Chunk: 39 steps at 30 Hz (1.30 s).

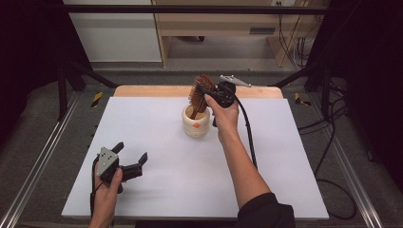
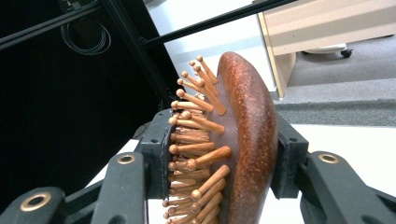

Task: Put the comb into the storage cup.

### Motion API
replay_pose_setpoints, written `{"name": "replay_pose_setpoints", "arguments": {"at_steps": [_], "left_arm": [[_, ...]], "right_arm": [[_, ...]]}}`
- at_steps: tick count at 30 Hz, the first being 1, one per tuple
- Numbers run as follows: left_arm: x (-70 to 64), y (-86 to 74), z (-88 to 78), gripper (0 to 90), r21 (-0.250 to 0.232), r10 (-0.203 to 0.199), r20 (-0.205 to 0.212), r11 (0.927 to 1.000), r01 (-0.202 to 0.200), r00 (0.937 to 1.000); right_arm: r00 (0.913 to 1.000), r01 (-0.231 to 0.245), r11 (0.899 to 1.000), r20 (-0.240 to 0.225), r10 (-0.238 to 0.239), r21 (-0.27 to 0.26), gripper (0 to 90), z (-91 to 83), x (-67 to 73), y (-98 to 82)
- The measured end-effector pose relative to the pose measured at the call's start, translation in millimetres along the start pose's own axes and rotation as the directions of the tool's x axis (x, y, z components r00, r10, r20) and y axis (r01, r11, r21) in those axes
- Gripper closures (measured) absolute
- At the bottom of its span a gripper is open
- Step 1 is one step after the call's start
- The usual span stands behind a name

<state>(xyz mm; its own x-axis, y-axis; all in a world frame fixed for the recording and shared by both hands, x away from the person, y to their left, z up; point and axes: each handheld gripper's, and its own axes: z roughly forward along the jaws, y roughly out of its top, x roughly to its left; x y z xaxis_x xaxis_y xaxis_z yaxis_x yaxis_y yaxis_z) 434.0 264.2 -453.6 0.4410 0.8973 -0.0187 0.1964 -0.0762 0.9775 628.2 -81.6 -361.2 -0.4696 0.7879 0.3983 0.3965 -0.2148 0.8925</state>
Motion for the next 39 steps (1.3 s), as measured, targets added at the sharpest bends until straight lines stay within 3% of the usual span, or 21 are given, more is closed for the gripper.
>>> {"name": "replay_pose_setpoints", "arguments": {"at_steps": [26,39], "left_arm": [[-0.3,0.1,0.3,1.7,0.000,0.002,0.000,1.0000,-0.002,1.0000],[0.0,-0.2,0.7,1.7,0.001,-0.001,0.000,1.0000,0.001,1.0000]], "right_arm": [[0.9985,-0.054,0.998,-0.001,0.054,-0.006,50.5,-3.5,-11.0,-2.8],[0.9983,-0.059,0.998,0.003,0.059,-0.002,49.7,-3.2,-14.6,-2.7]]}}
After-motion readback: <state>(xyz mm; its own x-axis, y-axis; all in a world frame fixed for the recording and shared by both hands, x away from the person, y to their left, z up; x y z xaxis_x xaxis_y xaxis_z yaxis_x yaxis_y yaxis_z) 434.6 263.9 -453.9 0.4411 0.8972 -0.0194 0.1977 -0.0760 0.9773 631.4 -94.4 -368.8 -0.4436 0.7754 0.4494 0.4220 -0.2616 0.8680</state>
